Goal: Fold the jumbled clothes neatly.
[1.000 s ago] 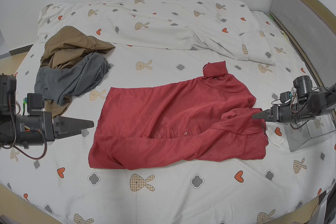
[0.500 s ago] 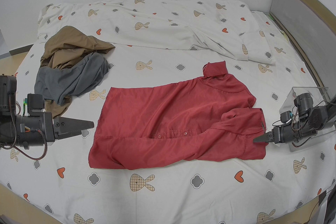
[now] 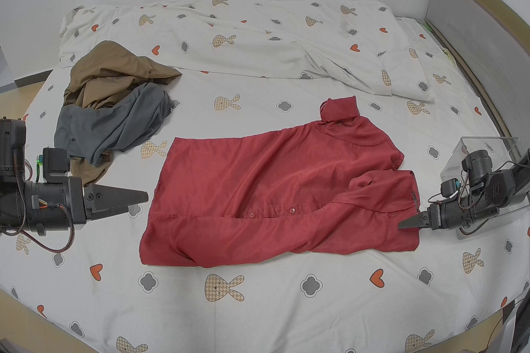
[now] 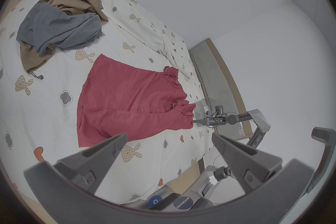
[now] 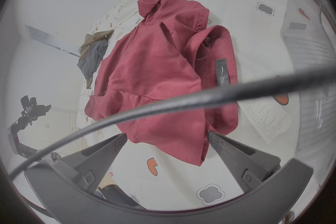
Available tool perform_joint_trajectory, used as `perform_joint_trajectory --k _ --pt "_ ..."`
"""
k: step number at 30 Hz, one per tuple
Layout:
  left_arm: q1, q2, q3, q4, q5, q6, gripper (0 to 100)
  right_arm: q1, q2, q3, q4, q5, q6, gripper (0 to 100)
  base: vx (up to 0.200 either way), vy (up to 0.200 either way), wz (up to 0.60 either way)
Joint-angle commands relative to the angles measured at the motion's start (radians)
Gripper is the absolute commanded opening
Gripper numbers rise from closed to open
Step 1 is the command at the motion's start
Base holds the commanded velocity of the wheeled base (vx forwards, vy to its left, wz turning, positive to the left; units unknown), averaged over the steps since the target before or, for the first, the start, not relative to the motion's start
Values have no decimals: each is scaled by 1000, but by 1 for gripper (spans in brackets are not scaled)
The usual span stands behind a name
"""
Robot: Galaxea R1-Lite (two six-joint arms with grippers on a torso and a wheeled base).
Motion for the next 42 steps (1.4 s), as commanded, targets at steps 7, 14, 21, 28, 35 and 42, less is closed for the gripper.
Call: perform_joint_trajectory --k 7,14,21,28,35,42 --pt "0 0 0 0 0 0 100 12 31 26 -32 6 -19 100 0 0 0" --pt "0 -1 1 0 0 0 100 49 43 69 -89 52 -14 100 0 0 0" --pt "0 2 3 0 0 0 100 35 69 69 -89 52 -12 0 0 0 0" --pt "4 49 4 -14 2 1 100 4 -29 87 -83 52 -8 0 0 0 0" --pt "11 178 3 -62 6 4 100 -17 -129 46 -75 40 9 0 0 0 0" --pt "31 197 4 -77 11 49 100 -17 -160 -129 106 -8 20 0 0 0 0"
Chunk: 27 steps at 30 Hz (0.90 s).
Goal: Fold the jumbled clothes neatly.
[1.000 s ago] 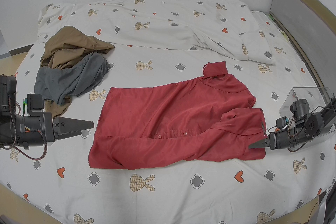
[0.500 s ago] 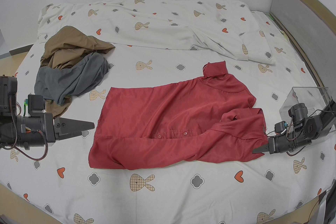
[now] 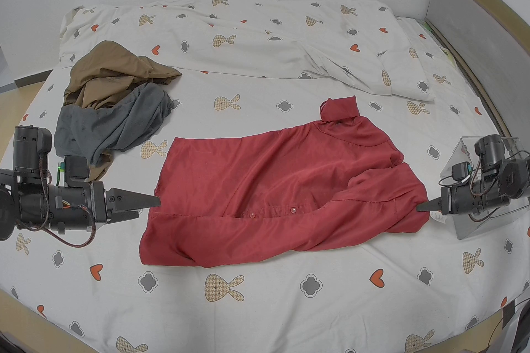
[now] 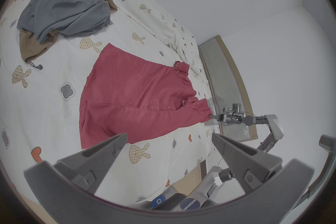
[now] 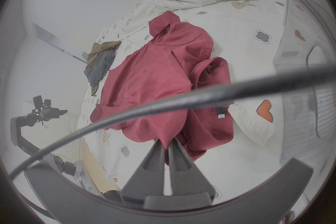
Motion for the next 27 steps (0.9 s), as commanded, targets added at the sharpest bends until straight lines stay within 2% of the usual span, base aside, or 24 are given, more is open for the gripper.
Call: perform_joint_trajectory --k 1,4,6,8,17,20,24,27 --pt "18 45 3 -4 3 48 100 -2 -51 -151 146 -20 -1 0 0 0 0" --pt "22 75 1 -4 3 66 100 -2 -59 -259 279 -20 -11 0 0 0 0" --pt "24 76 1 -4 3 66 100 -2 -59 -265 286 -20 -11 0 0 0 0" --pt "29 95 0 -5 3 68 100 -5 -61 -322 362 -22 -48 0 0 0 0" --pt "33 167 -28 -7 6 100 100 -53 -47 -303 425 -22 -125 0 0 0 0" --pt "33 214 -56 -7 47 108 100 -56 -44 -263 434 -23 -163 0 0 0 0" --pt "29 269 -82 -7 107 109 100 -45 -41 -208 431 -22 -172 0 0 0 0" --pt "22 305 -102 -7 110 113 100 -34 -28 -182 425 -20 -175 0 0 0 0"
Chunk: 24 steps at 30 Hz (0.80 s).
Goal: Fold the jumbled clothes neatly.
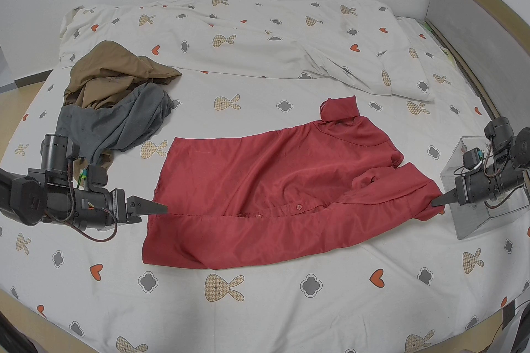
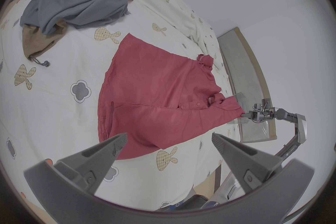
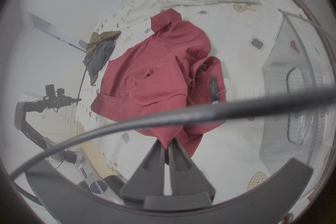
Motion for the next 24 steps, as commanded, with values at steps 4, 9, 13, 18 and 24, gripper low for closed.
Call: perform_joint_trajectory --k 4,9,13,18,24 --pt "-10 127 -70 0 7 27 100 18 25 43 -6 3 -8 0 0 0 0" --pt "-10 188 -125 2 9 60 100 20 22 40 -6 4 -8 0 0 0 0" --pt "-5 244 -160 0 13 97 100 23 17 45 -6 6 -8 0 0 0 0" --pt "10 299 -191 0 55 173 100 21 14 51 -8 7 -6 0 0 0 0" --pt "12 332 -205 -1 58 216 100 21 14 63 -9 9 -6 0 0 0 0"
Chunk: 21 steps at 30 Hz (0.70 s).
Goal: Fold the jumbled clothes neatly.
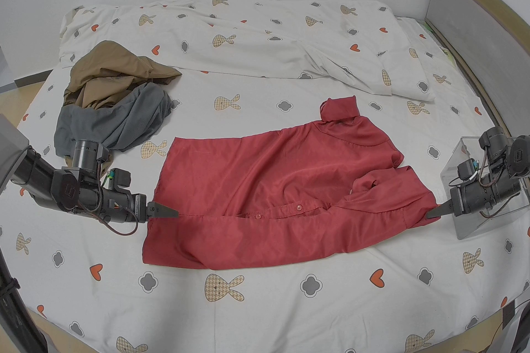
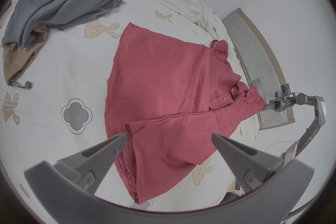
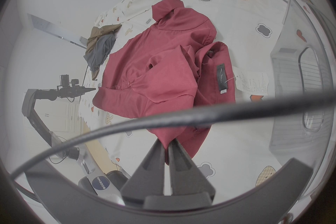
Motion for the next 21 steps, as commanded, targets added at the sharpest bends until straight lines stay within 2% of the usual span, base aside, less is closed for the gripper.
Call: perform_joint_trajectory --k 1,8,21 --pt "1 46 -11 -4 -1 3 100 0 -1 11 -1 0 0 0 0 0 0" --pt "-5 94 -14 -61 1 6 100 2 0 14 -1 3 0 0 0 0 0" --pt "-14 131 -37 -64 1 9 100 8 5 14 -1 3 3 0 0 0 0"
